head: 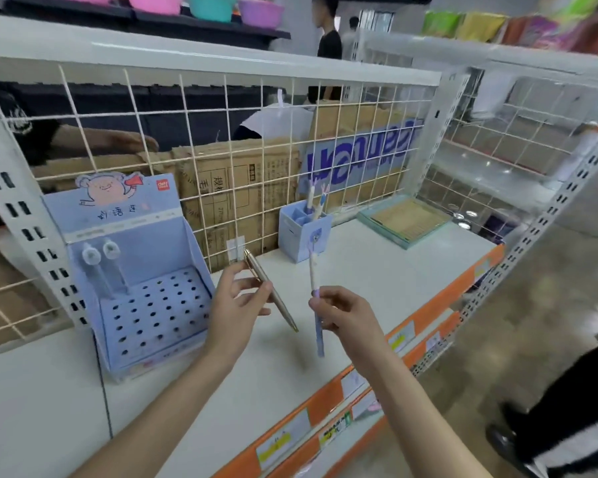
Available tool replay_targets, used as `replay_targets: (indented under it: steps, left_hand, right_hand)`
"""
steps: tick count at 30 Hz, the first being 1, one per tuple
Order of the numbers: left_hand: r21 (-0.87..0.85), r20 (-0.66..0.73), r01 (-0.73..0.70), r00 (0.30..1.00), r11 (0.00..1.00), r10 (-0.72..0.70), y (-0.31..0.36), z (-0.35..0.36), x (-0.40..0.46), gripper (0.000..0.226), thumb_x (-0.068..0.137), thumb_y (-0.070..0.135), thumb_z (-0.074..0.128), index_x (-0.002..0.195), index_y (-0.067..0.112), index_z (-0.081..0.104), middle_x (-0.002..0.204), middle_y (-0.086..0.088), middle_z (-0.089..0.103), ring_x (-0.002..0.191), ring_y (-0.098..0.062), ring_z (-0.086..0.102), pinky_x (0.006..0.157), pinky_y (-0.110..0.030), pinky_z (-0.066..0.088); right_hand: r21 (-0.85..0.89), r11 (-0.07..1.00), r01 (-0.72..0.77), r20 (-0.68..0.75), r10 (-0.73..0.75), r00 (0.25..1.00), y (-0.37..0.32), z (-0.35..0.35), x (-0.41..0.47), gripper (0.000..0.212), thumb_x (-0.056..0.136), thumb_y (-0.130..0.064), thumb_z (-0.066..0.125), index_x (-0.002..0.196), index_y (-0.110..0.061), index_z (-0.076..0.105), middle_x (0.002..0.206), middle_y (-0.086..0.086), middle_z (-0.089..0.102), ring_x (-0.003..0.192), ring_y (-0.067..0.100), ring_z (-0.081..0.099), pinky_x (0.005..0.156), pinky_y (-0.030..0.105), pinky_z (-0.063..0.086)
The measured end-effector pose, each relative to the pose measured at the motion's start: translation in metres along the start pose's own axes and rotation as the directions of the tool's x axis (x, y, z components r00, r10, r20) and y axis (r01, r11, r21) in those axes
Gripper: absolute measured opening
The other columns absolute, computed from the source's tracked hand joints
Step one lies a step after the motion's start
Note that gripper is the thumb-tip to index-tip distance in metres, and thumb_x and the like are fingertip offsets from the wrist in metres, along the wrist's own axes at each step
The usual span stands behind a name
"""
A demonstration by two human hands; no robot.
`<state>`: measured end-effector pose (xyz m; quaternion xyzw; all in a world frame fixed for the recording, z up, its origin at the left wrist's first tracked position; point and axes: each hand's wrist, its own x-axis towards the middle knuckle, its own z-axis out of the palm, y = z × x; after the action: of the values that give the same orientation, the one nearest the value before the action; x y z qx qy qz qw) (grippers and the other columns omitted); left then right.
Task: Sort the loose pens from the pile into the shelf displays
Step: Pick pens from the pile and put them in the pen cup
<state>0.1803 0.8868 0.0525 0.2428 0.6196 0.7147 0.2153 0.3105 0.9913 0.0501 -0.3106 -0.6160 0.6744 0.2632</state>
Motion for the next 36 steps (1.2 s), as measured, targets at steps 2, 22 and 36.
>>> replay_targets:
  steps: [2,22,36]
  left_hand:
    - [0.002,0.028,-0.004,1.0,1.0,0.004,-0.003,0.003,-0.004,0.034,0.088,0.006,0.061,0.115,0.018,0.046,0.089,-0.004,0.062,0.061,-0.004,0.064,0.055,-0.017,0.052]
    - [0.133,-0.169,-0.297,0.933,0.946,0.317,0.035,0.062,0.111,0.03,0.088,0.004,0.059,0.105,0.025,0.048,0.098,0.0,0.063,0.085,-0.015,0.067,0.066,-0.02,0.055]
    - [0.27,-0.374,-0.247,0.864,0.931,0.337,-0.001,0.094,0.169,0.033,0.087,-0.002,0.058,0.113,0.011,0.043,0.088,-0.003,0.062,0.072,-0.001,0.067,0.068,-0.019,0.056]
  right_hand:
    - [-0.008,1.0,0.007,-0.022,-0.007,1.0,0.0,-0.002,-0.002,0.007,0.082,-0.005,0.067,0.084,-0.01,0.064,0.062,-0.01,0.061,0.063,0.008,0.056,0.059,0.021,0.044]
    - [-0.183,0.93,0.319,-0.177,-0.35,0.92,-0.096,-0.086,0.185,0.002,0.087,-0.007,0.06,0.088,-0.009,0.061,0.071,0.004,0.065,0.065,0.011,0.062,0.06,0.021,0.047]
    - [-0.155,0.933,0.326,0.08,-0.317,0.945,-0.068,-0.101,0.292,0.01,0.085,-0.009,0.066,0.091,-0.011,0.059,0.082,0.012,0.069,0.078,0.021,0.066,0.073,0.025,0.051]
